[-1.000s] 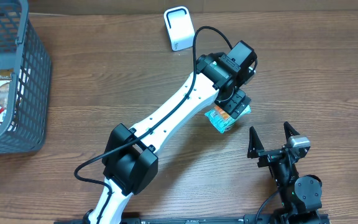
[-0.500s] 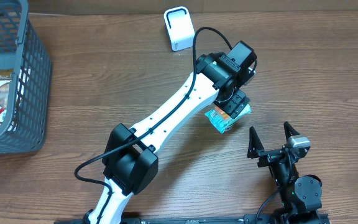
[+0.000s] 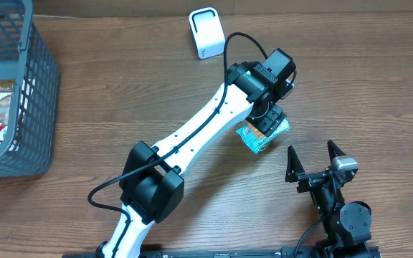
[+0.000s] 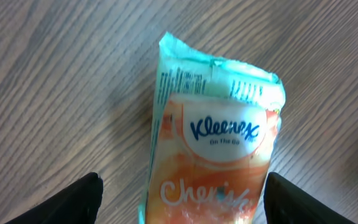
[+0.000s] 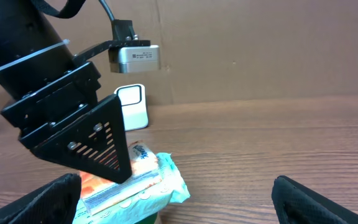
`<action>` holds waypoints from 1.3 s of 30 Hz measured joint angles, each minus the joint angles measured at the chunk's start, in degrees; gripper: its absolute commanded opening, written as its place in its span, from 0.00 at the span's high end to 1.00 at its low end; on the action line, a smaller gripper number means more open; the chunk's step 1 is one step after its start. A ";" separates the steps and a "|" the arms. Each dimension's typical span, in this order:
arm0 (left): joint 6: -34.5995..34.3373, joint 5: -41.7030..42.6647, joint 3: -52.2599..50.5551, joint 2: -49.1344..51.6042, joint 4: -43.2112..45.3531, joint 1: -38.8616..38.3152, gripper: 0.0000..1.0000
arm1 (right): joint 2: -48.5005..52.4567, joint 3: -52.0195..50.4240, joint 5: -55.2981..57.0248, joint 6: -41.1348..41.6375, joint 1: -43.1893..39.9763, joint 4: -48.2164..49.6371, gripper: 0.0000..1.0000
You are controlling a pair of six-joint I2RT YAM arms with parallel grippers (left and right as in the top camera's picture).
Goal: Scan the item barcode
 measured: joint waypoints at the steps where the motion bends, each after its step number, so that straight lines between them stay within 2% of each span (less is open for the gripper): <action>1: 0.02 0.17 0.00 0.00 -0.13 -0.02 0.27 | 0.00 0.00 0.00 0.00 0.00 0.02 0.00; 6: 0.00 1.01 -0.85 0.00 0.76 -0.35 0.29 | 0.00 0.00 0.00 0.02 0.00 -0.02 0.00; 12: -0.04 1.01 -2.45 0.02 1.60 -0.87 0.40 | 0.00 0.00 -0.02 0.00 0.00 0.00 0.00; 14: -0.02 0.87 -2.49 0.02 1.70 -0.94 0.47 | 0.00 0.00 0.00 0.00 0.00 0.00 0.00; 18: -0.26 -1.51 -2.49 0.02 2.49 -0.94 0.71 | 0.00 0.00 0.00 -0.02 0.00 0.00 0.00; 21: 0.09 -3.30 -2.49 0.02 3.26 -0.94 0.73 | 0.00 0.00 0.00 -0.02 0.00 -0.02 0.00; 23: 0.11 -3.91 -2.49 0.02 3.54 -0.92 0.78 | 0.00 0.00 0.00 0.00 0.00 -0.02 0.00; 27: 0.13 -4.46 -2.49 0.02 3.54 -0.94 0.80 | 0.00 0.00 0.00 0.00 0.00 -0.04 0.00; 32: -0.07 -6.23 -2.36 -0.02 2.36 -0.92 0.78 | 0.00 0.00 0.02 -0.02 0.00 -0.04 0.00; 39: -3.87 -12.70 -2.16 -2.82 -3.93 1.25 0.76 | 0.00 0.00 -0.02 0.00 0.00 0.00 0.00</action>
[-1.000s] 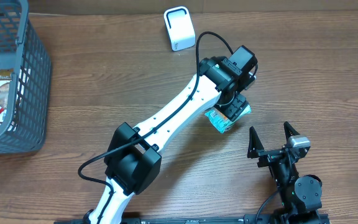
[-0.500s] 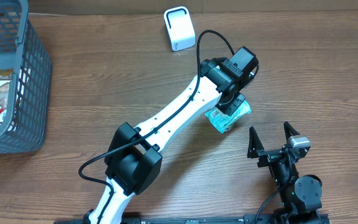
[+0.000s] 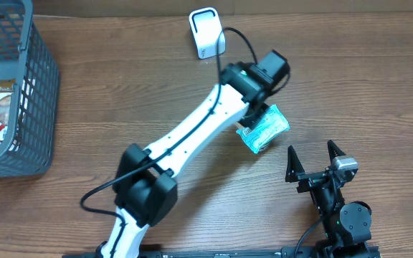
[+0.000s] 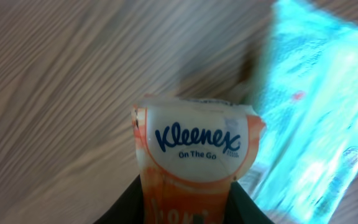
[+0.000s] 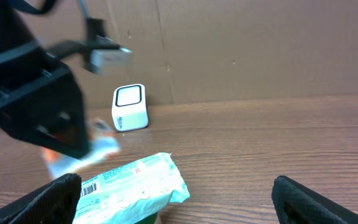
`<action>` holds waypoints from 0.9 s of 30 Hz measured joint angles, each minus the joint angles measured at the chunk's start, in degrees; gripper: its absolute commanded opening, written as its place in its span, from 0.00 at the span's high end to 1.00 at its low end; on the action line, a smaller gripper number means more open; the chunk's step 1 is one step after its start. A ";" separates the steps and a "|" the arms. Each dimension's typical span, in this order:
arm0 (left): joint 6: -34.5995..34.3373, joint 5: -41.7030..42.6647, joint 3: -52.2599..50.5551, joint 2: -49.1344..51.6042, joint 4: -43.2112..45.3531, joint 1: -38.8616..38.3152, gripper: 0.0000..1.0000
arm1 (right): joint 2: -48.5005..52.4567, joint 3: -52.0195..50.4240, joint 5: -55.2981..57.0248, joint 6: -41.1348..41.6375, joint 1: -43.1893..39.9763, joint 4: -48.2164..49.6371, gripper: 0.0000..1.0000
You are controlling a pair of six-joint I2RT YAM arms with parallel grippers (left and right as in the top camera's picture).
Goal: Scan the item barcode
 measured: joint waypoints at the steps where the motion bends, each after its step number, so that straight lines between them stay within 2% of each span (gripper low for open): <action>1: -0.79 -0.57 0.07 -0.76 -1.42 0.61 0.75 | 0.00 0.00 0.00 0.00 0.00 0.00 0.00; 5: -4.15 -2.08 0.22 -3.06 -5.62 2.82 0.76 | 0.00 0.00 0.00 -0.02 0.00 -0.02 0.00; 11: -10.05 -3.87 -4.90 -3.34 -4.96 3.89 0.76 | 0.00 0.00 0.02 -0.02 0.00 0.00 0.00; 17: -16.65 -4.81 -16.79 -3.34 1.42 3.78 0.83 | 0.00 0.00 0.02 0.02 0.00 0.00 0.00; 21: -21.18 -4.52 -23.58 -3.34 6.78 4.02 0.81 | 0.00 0.00 0.02 -0.02 0.00 0.00 0.00; 27: -23.47 -2.34 -29.09 -3.34 11.85 5.35 0.79 | 0.00 0.00 -0.02 -0.02 0.00 -0.04 0.00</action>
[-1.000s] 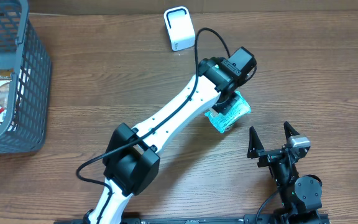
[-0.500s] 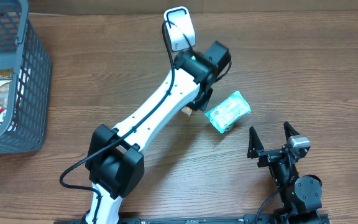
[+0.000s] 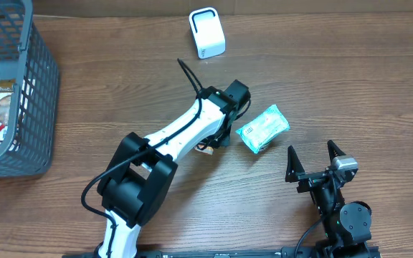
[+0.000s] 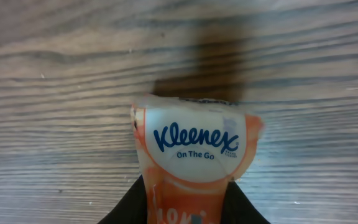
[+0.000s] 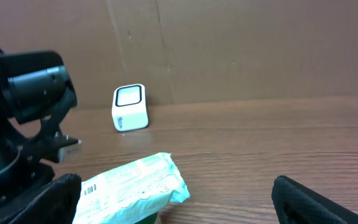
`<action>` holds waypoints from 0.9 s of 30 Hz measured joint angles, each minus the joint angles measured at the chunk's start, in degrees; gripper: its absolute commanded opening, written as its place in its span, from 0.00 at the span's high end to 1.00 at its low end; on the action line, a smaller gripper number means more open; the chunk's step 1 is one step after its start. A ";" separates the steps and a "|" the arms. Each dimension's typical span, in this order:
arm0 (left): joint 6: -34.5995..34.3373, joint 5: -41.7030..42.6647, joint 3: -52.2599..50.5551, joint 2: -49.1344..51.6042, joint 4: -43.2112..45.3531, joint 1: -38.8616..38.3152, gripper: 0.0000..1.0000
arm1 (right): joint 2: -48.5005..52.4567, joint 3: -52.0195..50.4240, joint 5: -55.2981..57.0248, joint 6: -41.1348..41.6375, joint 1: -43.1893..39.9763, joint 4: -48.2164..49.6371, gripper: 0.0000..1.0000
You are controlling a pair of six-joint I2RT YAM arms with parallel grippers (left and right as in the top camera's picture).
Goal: Scan the item barcode
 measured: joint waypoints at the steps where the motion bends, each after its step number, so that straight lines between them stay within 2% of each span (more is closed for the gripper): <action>1: -0.15 0.17 -0.55 0.00 0.39 0.15 0.79 | 0.00 0.00 0.02 0.00 0.00 0.07 0.00; 12: -1.07 0.87 -2.14 0.00 2.19 1.20 0.78 | 0.00 0.00 0.04 0.02 0.00 0.02 0.00; 15: -1.07 1.16 -2.36 0.00 2.45 1.20 0.75 | 0.00 0.00 0.04 0.04 0.00 0.04 0.00; 16: -1.09 1.29 -2.43 0.00 2.49 1.22 0.70 | 0.00 0.00 0.04 0.02 0.00 0.04 0.00; 21: -1.22 1.51 -3.32 0.00 3.52 1.22 0.62 | 0.00 0.00 0.04 0.00 0.00 0.02 0.00; 27: -1.38 1.77 -3.72 0.00 4.35 1.22 0.37 | 0.00 0.00 0.04 0.02 0.00 0.04 0.00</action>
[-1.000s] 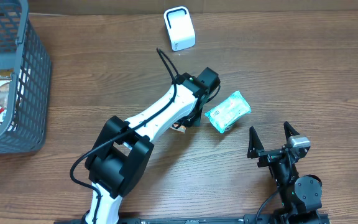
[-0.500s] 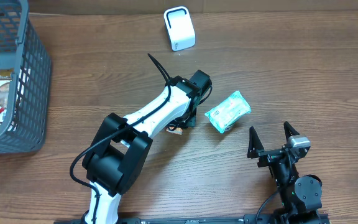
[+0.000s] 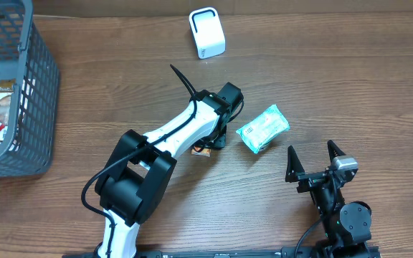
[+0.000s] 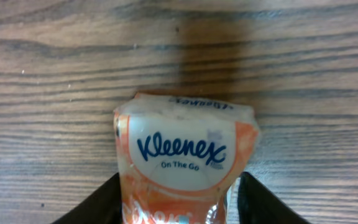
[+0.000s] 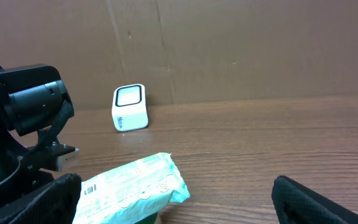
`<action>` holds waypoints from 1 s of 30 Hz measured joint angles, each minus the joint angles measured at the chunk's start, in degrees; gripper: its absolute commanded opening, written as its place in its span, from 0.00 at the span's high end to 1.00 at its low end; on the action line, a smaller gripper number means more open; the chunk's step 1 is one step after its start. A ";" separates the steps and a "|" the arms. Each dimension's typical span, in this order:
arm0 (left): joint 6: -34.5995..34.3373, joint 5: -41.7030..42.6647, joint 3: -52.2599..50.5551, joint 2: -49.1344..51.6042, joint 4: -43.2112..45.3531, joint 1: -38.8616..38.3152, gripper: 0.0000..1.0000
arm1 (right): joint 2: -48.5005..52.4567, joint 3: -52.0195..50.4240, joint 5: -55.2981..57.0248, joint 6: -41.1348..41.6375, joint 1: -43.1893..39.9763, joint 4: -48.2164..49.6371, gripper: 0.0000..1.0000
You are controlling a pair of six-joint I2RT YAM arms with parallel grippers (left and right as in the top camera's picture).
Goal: Scan the item barcode
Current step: 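Set the orange Kleenex pack on the table and open the gripper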
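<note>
An orange Kleenex pack [image 4: 182,155] lies on the wooden table [image 3: 350,79], its logo side facing the left wrist camera. My left gripper [image 4: 180,182] is open around it, with a thin gap at the right finger. In the overhead view the Kleenex pack [image 3: 201,150] shows just under the left gripper [image 3: 209,143] at mid-table. A teal tissue pack [image 3: 262,127] lies to its right, and on this same teal pack [image 5: 135,183] a barcode shows at the left end. The white scanner [image 3: 207,33] stands at the back. My right gripper [image 3: 310,149] rests open and holds nothing.
A grey basket [image 3: 20,93] holding snack packets stands at the far left. A brown cardboard wall [image 5: 260,43] closes the back of the table behind the scanner [image 5: 130,107]. The left arm's white links stretch diagonally across the middle.
My left gripper's fingers have spread apart and the orange Kleenex pack now lies uncompressed on the table between them. The arm has shifted slightly. The right arm has not moved.
My left gripper was open over the orange pack lying on the teal pack. Then it was shut on the orange pack, near the scanner. Later it held the pack low over mid-table, left of the teal pack. Now the pack lies there, released.
</note>
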 measured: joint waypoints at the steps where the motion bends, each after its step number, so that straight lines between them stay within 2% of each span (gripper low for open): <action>1: -0.09 0.11 0.00 0.00 0.13 0.00 0.33 | 0.00 0.00 0.00 0.00 0.00 -0.02 0.00; 4: -0.11 0.13 0.00 0.00 0.50 0.00 0.32 | 0.00 0.00 0.00 0.00 0.00 0.00 0.00; 8: 0.02 0.44 0.00 0.00 0.44 0.39 0.15 | 0.00 0.00 -0.02 0.00 0.00 0.00 0.00; 13: 3.39 5.57 0.59 0.00 -0.22 3.13 0.08 | 0.00 0.00 0.02 -0.02 0.00 0.00 0.00; 23: 10.80 13.73 6.80 -2.16 -2.16 9.99 0.00 | 0.00 0.00 -0.02 -0.02 0.00 0.00 0.00; 27: 11.39 14.19 7.45 -7.80 -2.19 12.20 0.00 | 0.00 0.00 0.00 0.00 0.00 -0.02 0.00; 30: 11.41 14.34 8.07 -12.61 -2.16 14.40 0.04 | 0.00 0.00 0.00 -0.02 0.00 0.00 0.00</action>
